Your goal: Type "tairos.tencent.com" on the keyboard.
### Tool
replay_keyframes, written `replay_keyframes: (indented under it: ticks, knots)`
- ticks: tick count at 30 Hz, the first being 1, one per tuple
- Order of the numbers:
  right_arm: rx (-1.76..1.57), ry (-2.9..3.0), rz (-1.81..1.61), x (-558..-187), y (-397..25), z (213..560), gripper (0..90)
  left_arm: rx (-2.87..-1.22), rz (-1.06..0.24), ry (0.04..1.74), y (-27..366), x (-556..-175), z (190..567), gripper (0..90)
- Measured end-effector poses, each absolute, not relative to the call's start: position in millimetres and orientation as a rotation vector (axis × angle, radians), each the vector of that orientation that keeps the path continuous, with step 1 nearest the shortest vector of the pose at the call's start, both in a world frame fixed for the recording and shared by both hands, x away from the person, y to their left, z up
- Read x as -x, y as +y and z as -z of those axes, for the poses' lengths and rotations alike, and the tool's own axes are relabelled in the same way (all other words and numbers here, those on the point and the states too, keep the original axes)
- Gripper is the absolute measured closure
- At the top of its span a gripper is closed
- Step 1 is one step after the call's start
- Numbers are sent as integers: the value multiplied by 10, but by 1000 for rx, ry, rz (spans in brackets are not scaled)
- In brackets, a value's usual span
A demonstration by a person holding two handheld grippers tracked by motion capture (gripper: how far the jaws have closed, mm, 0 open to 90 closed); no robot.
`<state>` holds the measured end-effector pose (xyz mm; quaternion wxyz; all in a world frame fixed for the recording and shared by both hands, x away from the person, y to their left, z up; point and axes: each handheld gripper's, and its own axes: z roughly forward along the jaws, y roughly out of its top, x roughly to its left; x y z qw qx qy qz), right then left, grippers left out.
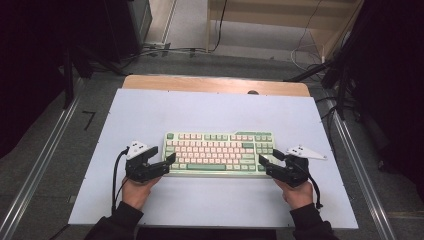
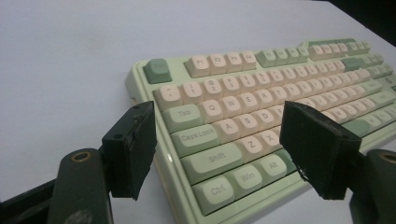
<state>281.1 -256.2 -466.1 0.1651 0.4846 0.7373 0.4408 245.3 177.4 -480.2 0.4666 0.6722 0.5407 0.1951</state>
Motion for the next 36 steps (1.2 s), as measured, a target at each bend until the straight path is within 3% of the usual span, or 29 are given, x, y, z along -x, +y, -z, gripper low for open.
replay_keyframes:
  ticks: [14,36]
  knots:
    - [-1449,2022,-1215,-2717,-2936,4700,262,-1591,-532,1413,2069,-2335,4864,243]
    - [-1566,1906,-1123,-2585,-3368,4764,255,-1519,-591,1531,2367,-2279,4946,241]
